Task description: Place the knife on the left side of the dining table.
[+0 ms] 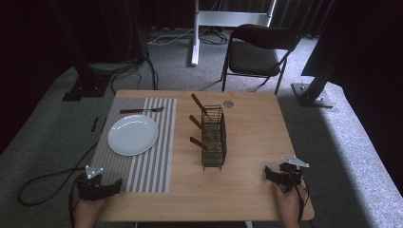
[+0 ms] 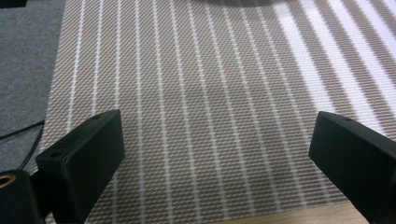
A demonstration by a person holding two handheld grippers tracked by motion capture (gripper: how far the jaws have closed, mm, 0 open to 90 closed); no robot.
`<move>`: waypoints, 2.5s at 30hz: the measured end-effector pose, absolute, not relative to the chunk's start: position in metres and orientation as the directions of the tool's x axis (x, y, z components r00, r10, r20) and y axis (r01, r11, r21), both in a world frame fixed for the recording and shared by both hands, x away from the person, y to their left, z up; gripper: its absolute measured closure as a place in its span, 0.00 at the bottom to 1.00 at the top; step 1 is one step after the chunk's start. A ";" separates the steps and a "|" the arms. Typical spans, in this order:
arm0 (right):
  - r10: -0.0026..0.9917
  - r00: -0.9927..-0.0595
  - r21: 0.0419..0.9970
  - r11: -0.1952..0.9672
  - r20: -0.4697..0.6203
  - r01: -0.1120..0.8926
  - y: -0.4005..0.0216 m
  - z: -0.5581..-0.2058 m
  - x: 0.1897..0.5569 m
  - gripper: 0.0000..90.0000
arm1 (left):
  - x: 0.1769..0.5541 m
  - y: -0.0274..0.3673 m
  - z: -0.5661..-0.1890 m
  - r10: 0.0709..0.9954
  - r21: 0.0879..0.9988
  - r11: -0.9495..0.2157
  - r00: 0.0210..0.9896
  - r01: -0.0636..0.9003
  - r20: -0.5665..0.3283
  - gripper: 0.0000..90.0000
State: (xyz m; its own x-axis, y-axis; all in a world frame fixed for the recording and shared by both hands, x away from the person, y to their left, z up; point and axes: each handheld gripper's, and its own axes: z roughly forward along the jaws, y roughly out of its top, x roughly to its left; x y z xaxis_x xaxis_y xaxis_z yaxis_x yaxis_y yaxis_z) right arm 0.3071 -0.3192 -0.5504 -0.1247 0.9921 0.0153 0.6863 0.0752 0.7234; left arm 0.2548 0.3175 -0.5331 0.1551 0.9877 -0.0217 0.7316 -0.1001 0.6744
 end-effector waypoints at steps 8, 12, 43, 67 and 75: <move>0.992 -0.125 0.723 0.075 0.015 0.686 -0.319 -0.550 0.307 0.13 | 0.257 0.305 -0.525 0.979 0.682 -0.128 0.203 0.720 -0.031 0.04; 0.992 -0.125 0.724 0.075 0.015 0.686 -0.319 -0.550 0.307 0.13 | 0.260 0.298 -0.518 0.974 0.692 -0.145 0.224 0.708 -0.026 0.05; 0.992 -0.126 0.724 0.077 0.014 0.686 -0.319 -0.551 0.307 0.13 | 0.299 0.230 -0.456 0.912 0.768 -0.248 0.411 0.591 -0.021 0.05; 0.992 -0.126 0.724 0.076 0.014 0.686 -0.319 -0.551 0.307 0.13 | 0.344 0.176 -0.408 0.862 0.816 -0.272 0.506 0.509 -0.028 0.07; 0.992 -0.126 0.724 0.076 0.014 0.686 -0.319 -0.551 0.307 0.13 | 0.358 0.157 -0.396 0.842 0.822 -0.294 0.540 0.487 -0.019 0.07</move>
State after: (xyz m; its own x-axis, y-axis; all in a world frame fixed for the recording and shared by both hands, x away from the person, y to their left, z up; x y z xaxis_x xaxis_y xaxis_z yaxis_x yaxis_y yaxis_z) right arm 0.3071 -0.3194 -0.5505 -0.1255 0.9920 0.0144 0.6857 0.0762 0.7238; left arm 0.3583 0.1566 -0.3961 0.5397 0.8417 -0.0193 0.4873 -0.2936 0.8224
